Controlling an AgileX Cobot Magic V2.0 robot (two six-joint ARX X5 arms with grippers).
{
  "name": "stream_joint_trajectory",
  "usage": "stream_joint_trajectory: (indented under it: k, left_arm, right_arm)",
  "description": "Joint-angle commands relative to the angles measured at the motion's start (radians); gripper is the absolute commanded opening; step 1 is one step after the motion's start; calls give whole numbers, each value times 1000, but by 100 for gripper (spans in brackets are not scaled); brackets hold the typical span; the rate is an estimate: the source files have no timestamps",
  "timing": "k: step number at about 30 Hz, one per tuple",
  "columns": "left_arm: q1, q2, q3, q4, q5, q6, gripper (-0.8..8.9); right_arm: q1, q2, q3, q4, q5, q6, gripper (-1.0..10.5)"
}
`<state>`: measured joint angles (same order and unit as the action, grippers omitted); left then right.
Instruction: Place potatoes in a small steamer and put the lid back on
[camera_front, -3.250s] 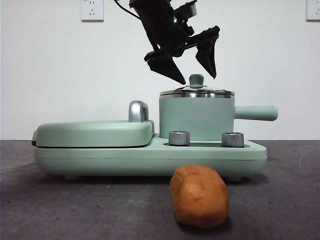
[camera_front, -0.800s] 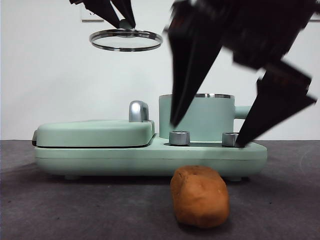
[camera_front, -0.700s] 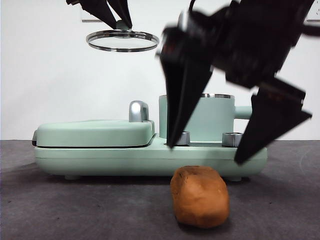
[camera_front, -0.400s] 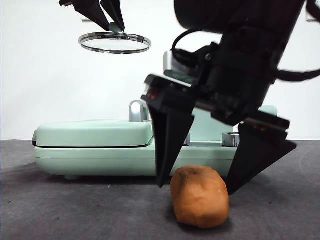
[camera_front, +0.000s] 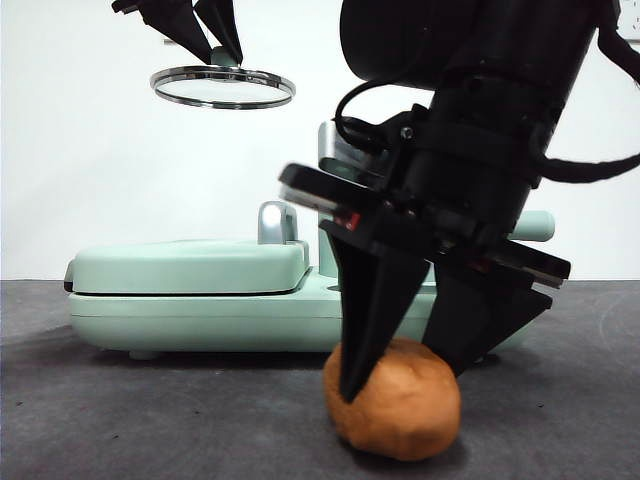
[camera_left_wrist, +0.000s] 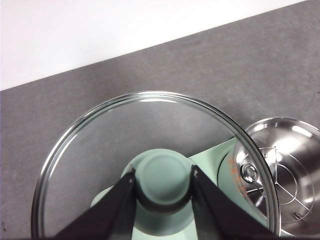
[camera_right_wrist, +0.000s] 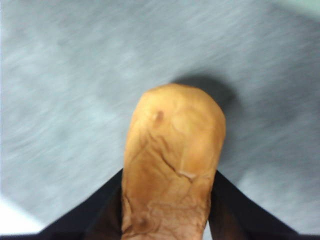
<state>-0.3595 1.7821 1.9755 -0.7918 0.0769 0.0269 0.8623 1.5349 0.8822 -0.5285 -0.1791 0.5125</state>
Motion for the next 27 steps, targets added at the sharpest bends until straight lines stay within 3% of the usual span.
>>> stream_joint_trajectory:
  k: [1,13,19,27]
  left_arm:
    - [7,-1,32,21,0,11,15]
    - [35,7,32,22,0,10,15]
    - [35,18,32,22,0,6,15]
    - [35,21,32,25,0,6,15]
  right_arm:
    - [-6,13,58,-23,-24,-36,73]
    - [-208,53,573,-408,-35,-267,73]
    - [-322,191,863,-476,-26,-314,73]
    - [-396,407,1088,-483,-25,-346,73]
